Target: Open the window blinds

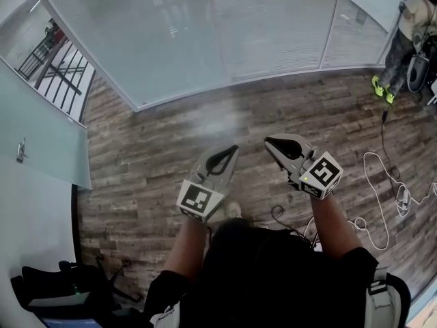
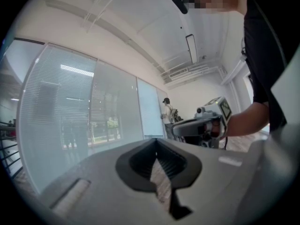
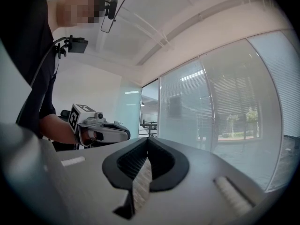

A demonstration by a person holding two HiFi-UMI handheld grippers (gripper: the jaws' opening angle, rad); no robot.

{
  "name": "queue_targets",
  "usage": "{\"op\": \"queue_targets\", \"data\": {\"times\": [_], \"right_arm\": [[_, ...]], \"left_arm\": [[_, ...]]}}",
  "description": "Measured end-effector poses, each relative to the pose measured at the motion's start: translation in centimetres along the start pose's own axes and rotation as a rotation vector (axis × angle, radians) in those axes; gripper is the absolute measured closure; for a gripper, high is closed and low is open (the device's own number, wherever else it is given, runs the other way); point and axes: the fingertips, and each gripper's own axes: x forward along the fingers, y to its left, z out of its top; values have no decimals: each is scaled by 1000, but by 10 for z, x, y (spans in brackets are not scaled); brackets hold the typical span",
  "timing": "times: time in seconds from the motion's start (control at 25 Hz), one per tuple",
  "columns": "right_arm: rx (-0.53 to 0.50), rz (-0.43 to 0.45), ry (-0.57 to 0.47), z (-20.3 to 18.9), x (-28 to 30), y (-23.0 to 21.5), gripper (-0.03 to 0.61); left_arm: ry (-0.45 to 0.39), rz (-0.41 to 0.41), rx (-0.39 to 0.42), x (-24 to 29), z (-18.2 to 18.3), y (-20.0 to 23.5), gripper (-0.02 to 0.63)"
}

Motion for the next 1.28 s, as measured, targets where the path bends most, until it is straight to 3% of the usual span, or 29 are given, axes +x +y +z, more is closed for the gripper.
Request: {"op": "queue_targets", "data": {"times": [0.52,0.88,1.28], "right_arm": [[-25,-1,-24,4,96,-44,574],[-23,-17,-1,3,171,-67,574],[-39,-24,39,-12,195,-73,574]], "left_arm": [[5,18,19,14,-13,100,611],[-8,-23,-1,22,-21,169,611],[-17,-55,-32,24,-33,193,610]]}}
